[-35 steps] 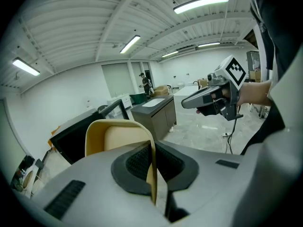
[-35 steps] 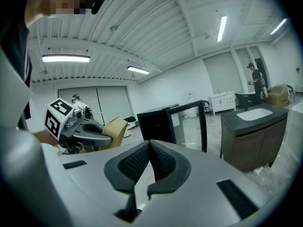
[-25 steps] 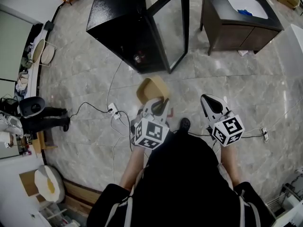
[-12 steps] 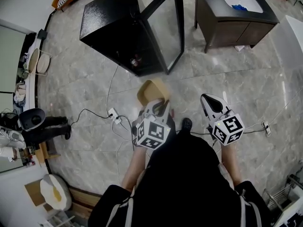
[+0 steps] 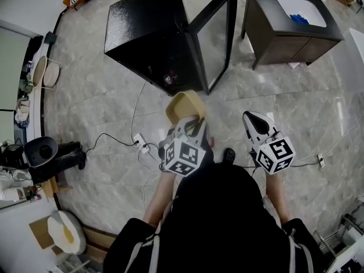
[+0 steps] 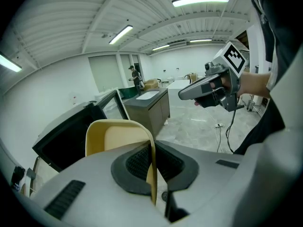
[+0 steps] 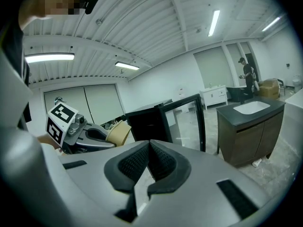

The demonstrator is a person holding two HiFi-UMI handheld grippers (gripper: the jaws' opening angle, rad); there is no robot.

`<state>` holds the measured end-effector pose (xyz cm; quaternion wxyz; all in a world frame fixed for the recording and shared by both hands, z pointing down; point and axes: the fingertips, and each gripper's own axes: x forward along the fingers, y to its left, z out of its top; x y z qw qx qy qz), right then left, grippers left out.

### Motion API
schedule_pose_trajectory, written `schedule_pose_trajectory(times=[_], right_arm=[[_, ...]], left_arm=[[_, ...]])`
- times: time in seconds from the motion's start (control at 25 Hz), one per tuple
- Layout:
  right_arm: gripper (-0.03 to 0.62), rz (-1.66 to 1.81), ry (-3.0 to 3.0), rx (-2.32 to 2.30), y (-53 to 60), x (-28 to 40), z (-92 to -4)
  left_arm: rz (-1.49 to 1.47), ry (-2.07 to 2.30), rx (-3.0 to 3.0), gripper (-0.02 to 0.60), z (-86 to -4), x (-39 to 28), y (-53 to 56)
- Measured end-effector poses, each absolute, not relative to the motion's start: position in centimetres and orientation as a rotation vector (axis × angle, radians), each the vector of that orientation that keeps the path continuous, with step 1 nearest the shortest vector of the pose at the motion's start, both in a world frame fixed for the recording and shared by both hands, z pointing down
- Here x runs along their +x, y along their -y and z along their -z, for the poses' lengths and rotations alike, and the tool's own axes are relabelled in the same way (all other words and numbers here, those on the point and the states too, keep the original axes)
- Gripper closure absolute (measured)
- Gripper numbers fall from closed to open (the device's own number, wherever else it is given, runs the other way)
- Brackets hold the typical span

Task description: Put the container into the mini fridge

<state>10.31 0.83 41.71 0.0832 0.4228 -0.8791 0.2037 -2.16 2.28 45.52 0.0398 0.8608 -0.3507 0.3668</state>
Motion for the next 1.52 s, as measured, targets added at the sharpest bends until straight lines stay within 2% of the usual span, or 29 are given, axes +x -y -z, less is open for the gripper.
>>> schedule_pose_trajectory(times=[0.52, 0.8, 0.96, 1.16, 1.52], right_arm=[[0.576, -0.581, 2.588, 1.274, 8.1, 1.4, -41.3], [0.576, -0.607, 2.519, 1.278, 10.7, -2.0, -42.9], [0.576, -0.632, 2.477, 1.291, 11.3, -3.0, -43.7], [0.576, -0.675, 2.423, 1.288, 11.8, -3.5, -45.0], [0.576, -0.737, 2.334, 1.307, 12.0, -2.8, -47.3]], left_arm=[[-1.153, 0.99, 2.683, 0.546, -47.3, -9.9, 7.8], [-1.186, 0.871, 2.705, 0.546, -50.4, -11.9, 11.6], [-1.251, 0.798, 2.715, 0.545, -53.3, -12.7, 13.5], [-1.469, 0.751, 2.769, 0.545, -56.6, -13.8, 16.3], [-1.632, 0.757, 2.723, 0.545, -62.9, -15.6, 20.9]])
